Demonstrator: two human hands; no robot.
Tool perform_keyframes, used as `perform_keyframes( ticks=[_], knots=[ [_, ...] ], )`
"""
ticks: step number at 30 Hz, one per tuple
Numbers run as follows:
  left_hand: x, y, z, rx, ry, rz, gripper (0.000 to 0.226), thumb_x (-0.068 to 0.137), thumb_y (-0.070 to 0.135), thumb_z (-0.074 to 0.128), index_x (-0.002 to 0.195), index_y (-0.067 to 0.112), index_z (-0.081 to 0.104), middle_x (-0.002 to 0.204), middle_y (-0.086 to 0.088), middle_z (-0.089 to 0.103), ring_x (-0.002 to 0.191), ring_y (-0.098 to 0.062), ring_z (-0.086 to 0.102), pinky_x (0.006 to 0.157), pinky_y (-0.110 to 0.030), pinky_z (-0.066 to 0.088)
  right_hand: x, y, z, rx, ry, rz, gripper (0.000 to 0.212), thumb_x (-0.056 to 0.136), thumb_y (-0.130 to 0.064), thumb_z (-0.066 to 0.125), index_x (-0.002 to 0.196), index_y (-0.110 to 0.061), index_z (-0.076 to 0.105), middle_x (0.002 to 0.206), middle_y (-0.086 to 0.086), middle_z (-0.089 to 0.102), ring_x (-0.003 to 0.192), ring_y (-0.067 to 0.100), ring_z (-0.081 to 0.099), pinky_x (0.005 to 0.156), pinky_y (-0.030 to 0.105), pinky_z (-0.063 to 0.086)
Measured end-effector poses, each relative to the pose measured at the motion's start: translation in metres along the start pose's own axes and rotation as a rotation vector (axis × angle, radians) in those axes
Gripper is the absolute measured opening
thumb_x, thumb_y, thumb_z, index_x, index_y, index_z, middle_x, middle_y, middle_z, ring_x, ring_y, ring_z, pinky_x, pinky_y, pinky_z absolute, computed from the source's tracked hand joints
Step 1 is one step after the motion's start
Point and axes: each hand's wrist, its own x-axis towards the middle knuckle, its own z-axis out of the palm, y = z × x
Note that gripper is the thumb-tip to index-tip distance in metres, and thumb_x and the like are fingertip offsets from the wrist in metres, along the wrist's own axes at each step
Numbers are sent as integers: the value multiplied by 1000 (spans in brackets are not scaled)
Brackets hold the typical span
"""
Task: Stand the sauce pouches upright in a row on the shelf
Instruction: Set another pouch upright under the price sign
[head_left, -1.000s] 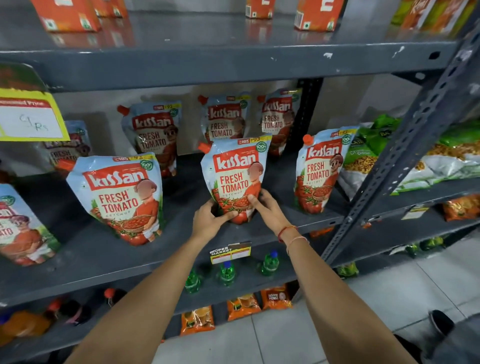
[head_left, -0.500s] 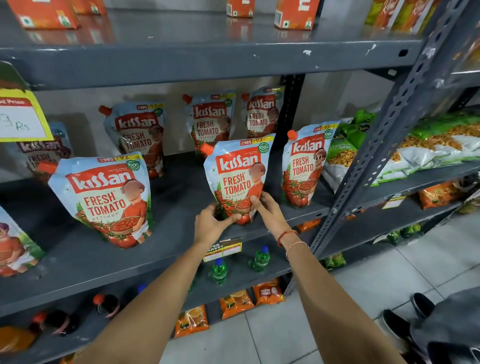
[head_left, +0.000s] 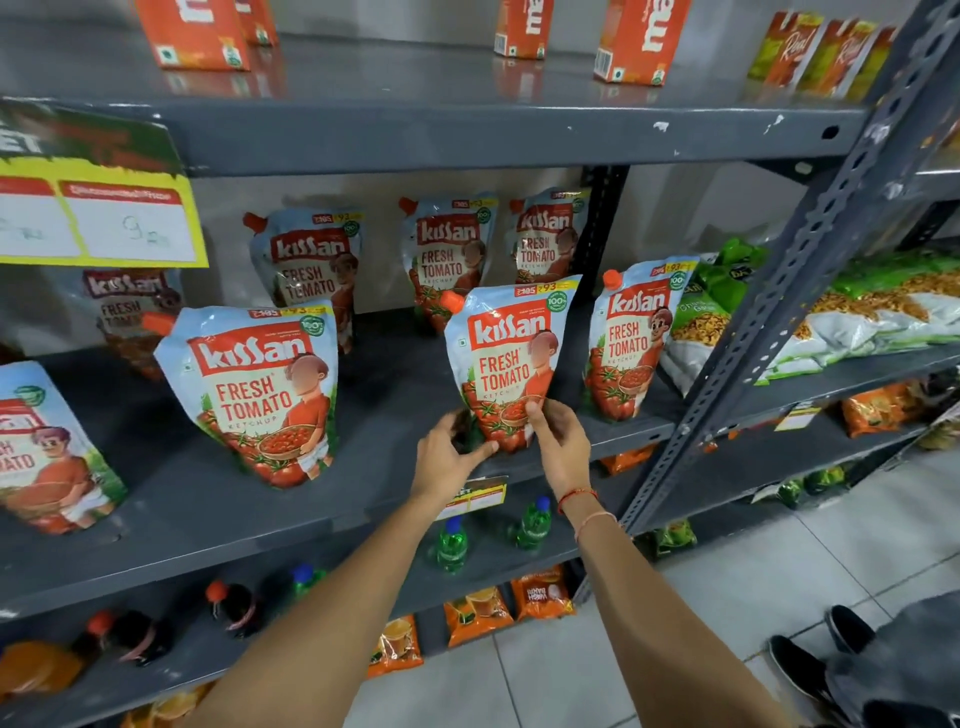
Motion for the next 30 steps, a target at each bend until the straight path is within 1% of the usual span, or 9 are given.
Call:
perform_keyframes(
  ticks=[3,5,9,13,15,17,20,22,30],
  knots=[
    [-14,-6,-23,-73,108,7,44,79,24,72,119,8,59,114,-6,67,104,-16,62,88,-18,45,-32,1,25,-12,242,-57,9,88,-31,63,88,-23,59,96,9,66,92,20,63,83,33,52],
    [-25,-13,-45,-112,183,23,30,83,19,67,111,8,64,101,-3,70,94,-13,65,79,-9,46,-52,-1,44,-62,292,-113,4,89,-27,61,88,-24,58,93,9,63,88,22,62,81,36,52],
    [-49,-39,-102,-138,422,67,12,88,14,61,95,8,68,86,0,68,77,-7,61,68,-6,46,-81,-12,96,-133,29,-145,6,86,-25,66,87,-21,61,87,12,64,80,24,62,77,43,53],
    [-61,-66,-151,-143,646,-5,13,90,16,58,96,6,61,92,-11,65,80,-16,58,77,-27,48,-80,-31,140,-160,-328,-30,55,78,-32,74,125,-17,51,118,3,53,106,14,52,90,28,45],
    [-61,-78,-176,-186,605,-59,24,85,16,65,104,5,55,102,-15,60,89,-19,58,86,-39,49,-77,-38,162,-157,-468,31,75,76,-29,76,139,-19,37,128,-1,43,116,13,44,94,27,41],
    [-57,-87,-200,-192,429,-93,48,80,18,71,119,6,48,117,-8,56,105,-18,54,93,-35,46,-77,-43,183,-125,-587,79,85,74,-25,78,143,-22,28,131,-3,41,120,13,42,98,28,40],
    [-44,-93,-219,-94,125,-98,68,76,22,75,133,15,38,122,10,48,110,-7,47,92,-26,38,-72,-42,202,-88,-670,88,79,72,-20,80,137,-22,36,131,-2,51,121,14,49,104,34,42],
    [-35,-94,-225,-56,33,-120,69,76,24,75,134,18,38,122,9,50,108,-7,48,90,-24,38,-66,-42,205,-122,-658,91,64,71,-21,81,124,-19,46,125,1,58,120,20,54,103,39,45],
    [-34,-94,-203,37,93,-62,63,73,31,77,126,11,50,124,-11,63,110,-24,60,88,-30,47,-54,-36,177,-163,-677,76,56,74,-18,78,121,-15,48,118,0,59,113,19,56,92,24,45]
  ],
)
